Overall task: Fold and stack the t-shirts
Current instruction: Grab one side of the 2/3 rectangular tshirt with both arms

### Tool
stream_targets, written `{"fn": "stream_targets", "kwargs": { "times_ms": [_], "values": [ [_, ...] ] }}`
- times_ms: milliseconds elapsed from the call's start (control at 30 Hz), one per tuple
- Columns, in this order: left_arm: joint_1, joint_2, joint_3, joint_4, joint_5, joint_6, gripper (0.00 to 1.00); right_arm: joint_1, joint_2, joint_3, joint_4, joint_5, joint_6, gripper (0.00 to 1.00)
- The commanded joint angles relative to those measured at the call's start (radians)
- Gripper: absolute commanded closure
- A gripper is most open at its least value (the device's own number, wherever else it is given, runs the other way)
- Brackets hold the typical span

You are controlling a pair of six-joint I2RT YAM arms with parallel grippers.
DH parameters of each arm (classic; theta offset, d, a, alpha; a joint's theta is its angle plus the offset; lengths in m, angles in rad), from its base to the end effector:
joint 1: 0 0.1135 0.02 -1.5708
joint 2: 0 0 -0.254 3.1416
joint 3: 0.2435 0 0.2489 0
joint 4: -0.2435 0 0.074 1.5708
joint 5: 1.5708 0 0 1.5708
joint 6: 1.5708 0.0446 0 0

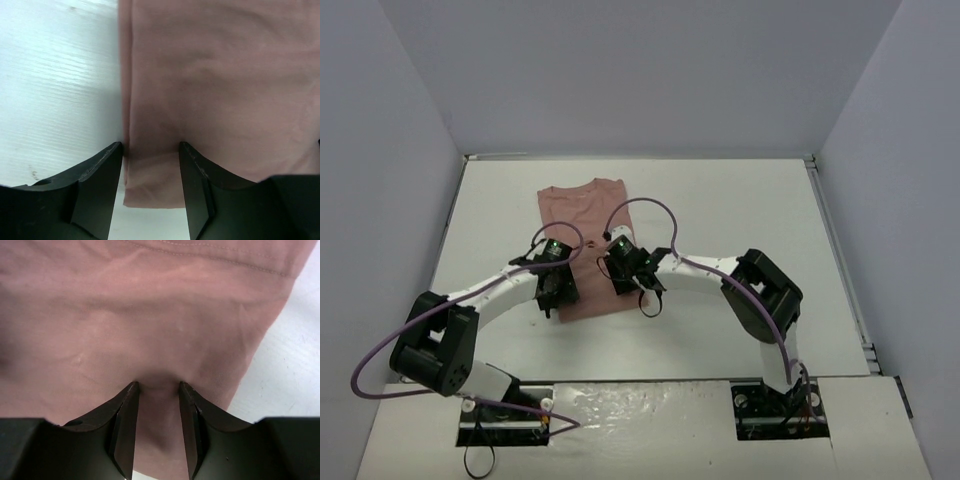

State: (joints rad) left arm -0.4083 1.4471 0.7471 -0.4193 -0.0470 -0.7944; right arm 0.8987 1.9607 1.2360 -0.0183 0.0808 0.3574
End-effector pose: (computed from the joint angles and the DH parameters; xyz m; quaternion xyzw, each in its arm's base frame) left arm 0.2429 -0.1028 0.1492 -0.1921 0.9552 -0.1077 0.1975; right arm 0.2671 0.3299 0.1531 -0.2289 0.8859 0.2062 0.3469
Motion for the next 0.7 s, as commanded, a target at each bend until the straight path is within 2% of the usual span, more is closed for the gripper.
{"fn": "stream_targets", "kwargs": {
  "times_ms": [0, 133, 267, 367, 467, 567, 667],
  "values": [
    [-0.091, 0.047, -0.106, 0.015, 0.042, -0.097, 0.55, 0.024, -0.082, -0.167, -0.064, 0.045, 0.094, 0.65],
    [-0.093, -0.017, -0.123, -0.033, 0.034, -0.099, 0.55, 0.039, -0.169, -0.243, -0.067, 0.056, 0.153, 0.65],
    [-0.093, -0.094, -0.03, -0.135, 0.011, -0.068, 0.53, 0.039, -0.205, -0.175, -0.091, 0.08, 0.155, 0.63],
    [-0.093, -0.145, 0.015, -0.193, 0.02, -0.056, 0.49, 0.038, -0.224, -0.087, -0.14, 0.111, 0.166, 0.57],
    [-0.096, -0.203, 0.002, -0.229, 0.078, -0.07, 0.44, 0.039, -0.263, -0.073, -0.182, 0.171, 0.221, 0.5],
    [-0.105, -0.253, -0.036, -0.233, 0.132, -0.104, 0.37, 0.037, -0.311, -0.123, -0.199, 0.195, 0.287, 0.39],
    [-0.113, -0.272, -0.08, -0.23, 0.154, -0.128, 0.33, 0.037, -0.34, -0.198, -0.204, 0.168, 0.344, 0.37]
  ]
}}
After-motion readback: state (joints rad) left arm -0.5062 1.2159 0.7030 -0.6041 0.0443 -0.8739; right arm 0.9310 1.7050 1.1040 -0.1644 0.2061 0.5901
